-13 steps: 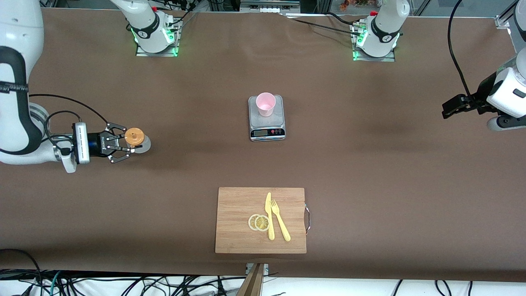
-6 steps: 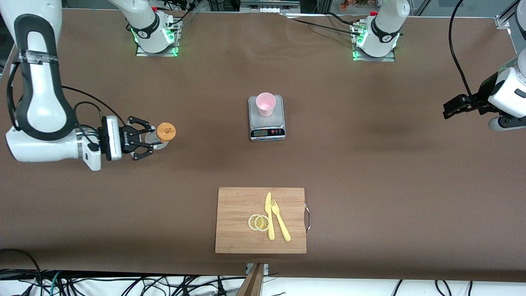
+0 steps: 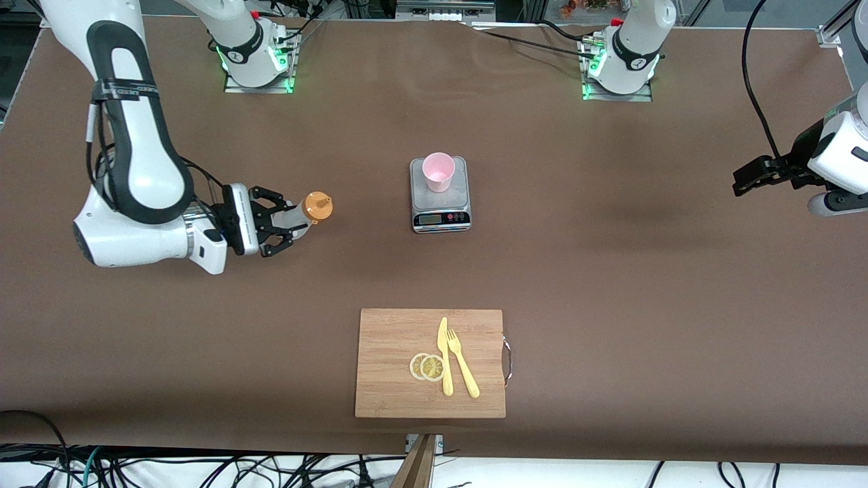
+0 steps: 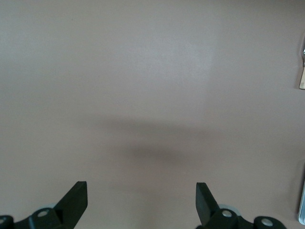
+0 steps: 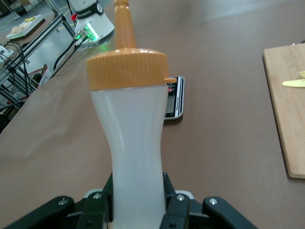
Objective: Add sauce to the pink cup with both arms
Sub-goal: 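Lift the sauce bottle with the right gripper toward the scale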
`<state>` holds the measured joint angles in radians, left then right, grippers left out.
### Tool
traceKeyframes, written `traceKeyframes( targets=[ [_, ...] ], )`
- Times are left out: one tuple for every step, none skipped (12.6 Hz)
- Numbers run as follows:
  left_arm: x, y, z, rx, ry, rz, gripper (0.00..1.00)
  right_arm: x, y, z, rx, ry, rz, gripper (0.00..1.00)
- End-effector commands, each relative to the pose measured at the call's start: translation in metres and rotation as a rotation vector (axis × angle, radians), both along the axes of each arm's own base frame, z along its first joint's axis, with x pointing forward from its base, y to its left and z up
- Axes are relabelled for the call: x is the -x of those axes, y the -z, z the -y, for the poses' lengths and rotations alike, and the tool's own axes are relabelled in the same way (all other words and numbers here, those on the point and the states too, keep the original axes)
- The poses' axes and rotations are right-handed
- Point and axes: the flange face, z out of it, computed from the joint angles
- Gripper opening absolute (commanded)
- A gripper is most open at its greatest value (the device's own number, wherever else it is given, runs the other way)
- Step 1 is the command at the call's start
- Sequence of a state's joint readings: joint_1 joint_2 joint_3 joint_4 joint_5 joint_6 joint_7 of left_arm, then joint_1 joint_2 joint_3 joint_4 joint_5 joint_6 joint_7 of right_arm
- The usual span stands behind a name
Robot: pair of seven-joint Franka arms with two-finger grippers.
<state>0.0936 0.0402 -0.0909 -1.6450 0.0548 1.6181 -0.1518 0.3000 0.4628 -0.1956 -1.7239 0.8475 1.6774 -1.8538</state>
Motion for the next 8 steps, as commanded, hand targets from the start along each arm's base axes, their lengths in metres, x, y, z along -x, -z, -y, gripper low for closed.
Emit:
traceKeyframes(
  targets=[
    [0.002,0.001,-0.003,0.025,0.014,0.007,1.00,0.033,-0.010,-0.027,0.056,0.005,0.029,0.04],
    [0.002,0.001,-0.003,0.025,0.014,0.005,1.00,0.045,-0.008,-0.039,0.074,0.003,0.031,0.04],
    [0.002,0.001,-0.003,0.025,0.014,0.006,1.00,0.055,-0.008,-0.045,0.092,0.016,0.040,0.04],
    [0.002,0.002,-0.003,0.025,0.014,0.005,1.00,0.063,-0.004,-0.053,0.106,0.017,0.058,0.04],
    [0.002,0.002,-0.003,0.025,0.014,0.005,1.00,0.070,-0.004,-0.061,0.125,0.037,0.058,0.04],
    [0.002,0.003,-0.003,0.025,0.014,0.003,1.00,0.077,-0.005,-0.072,0.149,0.043,0.066,0.04],
    [0.002,0.004,-0.003,0.025,0.014,0.006,1.00,0.081,-0.005,-0.085,0.186,0.035,0.071,0.04],
    [0.002,0.004,-0.003,0.025,0.014,0.009,1.00,0.087,-0.005,-0.099,0.217,0.033,0.062,0.04]
  ],
)
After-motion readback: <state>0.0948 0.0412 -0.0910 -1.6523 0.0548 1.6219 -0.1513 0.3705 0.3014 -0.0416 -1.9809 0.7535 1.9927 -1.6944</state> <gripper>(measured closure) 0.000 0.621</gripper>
